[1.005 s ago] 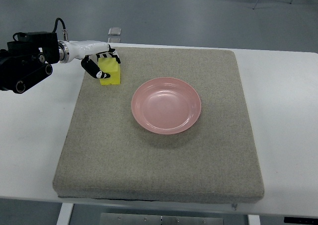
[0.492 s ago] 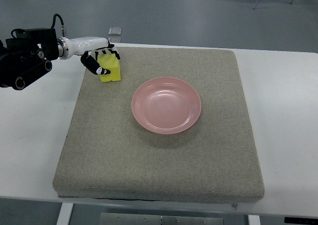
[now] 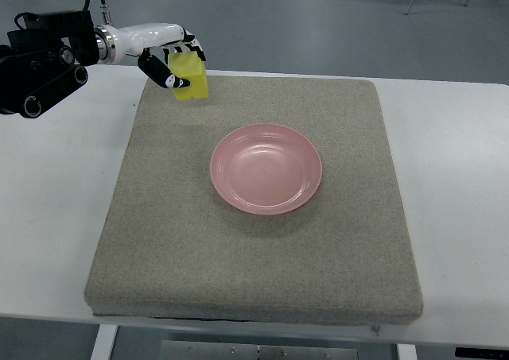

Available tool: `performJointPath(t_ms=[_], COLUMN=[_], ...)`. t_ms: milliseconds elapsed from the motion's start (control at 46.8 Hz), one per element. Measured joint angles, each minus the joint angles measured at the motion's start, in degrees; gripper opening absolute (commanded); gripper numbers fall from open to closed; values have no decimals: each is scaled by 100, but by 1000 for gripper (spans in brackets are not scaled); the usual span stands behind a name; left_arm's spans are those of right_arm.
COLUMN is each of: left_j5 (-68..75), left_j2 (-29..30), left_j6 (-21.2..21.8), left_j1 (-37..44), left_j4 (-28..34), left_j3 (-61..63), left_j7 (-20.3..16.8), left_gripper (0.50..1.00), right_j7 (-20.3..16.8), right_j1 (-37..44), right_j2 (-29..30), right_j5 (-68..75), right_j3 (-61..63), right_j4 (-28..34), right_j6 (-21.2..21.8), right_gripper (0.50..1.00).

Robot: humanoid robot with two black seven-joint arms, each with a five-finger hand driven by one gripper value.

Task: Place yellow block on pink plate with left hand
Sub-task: 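Lift the yellow cube and carry it over the pink plate, then lower the yellow cube onto the pink plate with the left hand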

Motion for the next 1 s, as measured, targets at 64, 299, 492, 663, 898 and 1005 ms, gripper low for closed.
performJointPath(t_ms=[64,299,492,663,898,1005], left_j5=[20,125,151,162,254,307], left_j2=[-116,-533,-810,-824,-816,-815], left_j6=[-20,-29,-108,-346,-496,-509], left_j1=[-24,-42,-88,-126,-102,-81], left_j4=[-125,-648,-766,-973,-1213,-1246], left_j3=[5,45,96,183,372,386], left_j7=[0,-1,4,1,-8,-8], left_gripper=[500,500,500,500,500,500], right_j7=[0,0,0,0,0,0], right_j1=[-2,-1,1,-1,-1,1], right_j2=[0,0,0,0,0,0], right_j5=[0,0,0,0,0,0], right_j3=[0,0,0,0,0,0], right_j4=[0,0,0,0,0,0], right_j6=[0,0,0,0,0,0], right_gripper=[924,924,924,924,924,924])
